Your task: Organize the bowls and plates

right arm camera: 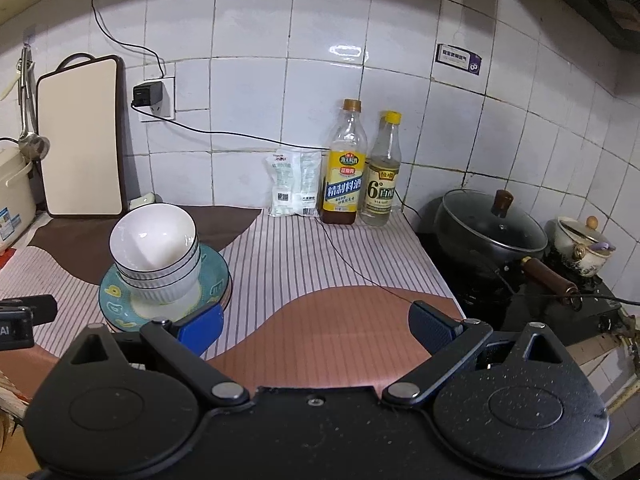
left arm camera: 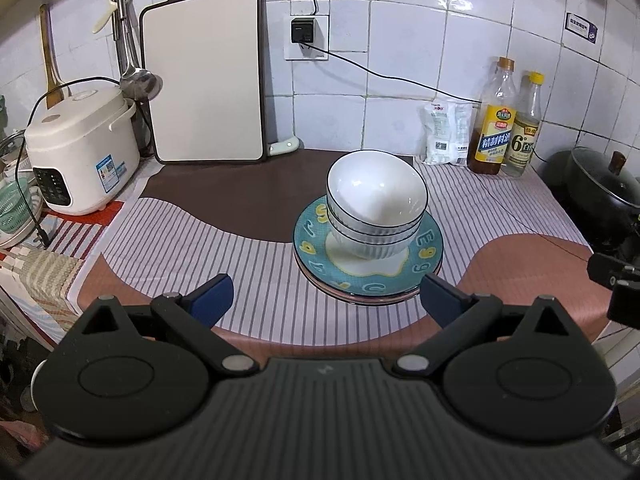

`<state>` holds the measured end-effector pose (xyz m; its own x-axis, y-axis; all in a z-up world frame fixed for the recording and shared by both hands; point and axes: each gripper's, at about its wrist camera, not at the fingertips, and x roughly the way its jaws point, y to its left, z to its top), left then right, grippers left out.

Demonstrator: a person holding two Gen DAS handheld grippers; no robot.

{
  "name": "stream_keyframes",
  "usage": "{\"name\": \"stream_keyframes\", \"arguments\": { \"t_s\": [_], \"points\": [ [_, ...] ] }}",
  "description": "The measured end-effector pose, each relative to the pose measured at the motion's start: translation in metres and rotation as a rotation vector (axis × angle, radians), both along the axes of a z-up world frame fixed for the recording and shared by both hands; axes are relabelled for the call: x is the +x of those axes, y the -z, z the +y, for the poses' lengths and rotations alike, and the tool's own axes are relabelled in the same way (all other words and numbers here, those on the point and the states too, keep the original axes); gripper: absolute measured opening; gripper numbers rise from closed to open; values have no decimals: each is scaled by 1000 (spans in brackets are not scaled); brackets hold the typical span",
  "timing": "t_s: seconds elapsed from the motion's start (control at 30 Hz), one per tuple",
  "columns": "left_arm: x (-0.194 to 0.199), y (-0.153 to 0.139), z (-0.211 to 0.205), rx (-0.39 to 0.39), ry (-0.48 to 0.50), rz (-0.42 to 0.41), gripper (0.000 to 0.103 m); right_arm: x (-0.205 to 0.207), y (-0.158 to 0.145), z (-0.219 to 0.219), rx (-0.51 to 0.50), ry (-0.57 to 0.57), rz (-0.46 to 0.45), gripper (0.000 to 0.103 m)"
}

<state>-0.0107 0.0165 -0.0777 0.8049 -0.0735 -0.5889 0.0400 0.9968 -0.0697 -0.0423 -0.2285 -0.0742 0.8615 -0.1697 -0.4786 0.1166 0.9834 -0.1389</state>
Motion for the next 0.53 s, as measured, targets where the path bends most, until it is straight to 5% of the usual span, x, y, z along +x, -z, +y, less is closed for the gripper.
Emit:
{"name": "stream_keyframes", "arguments": {
  "t_s": [0.53],
  "points": [
    [-2, -1, -1, -8, -4, 1, 101, 1, 2, 1, -6, -12, 10, 101]
  ]
}}
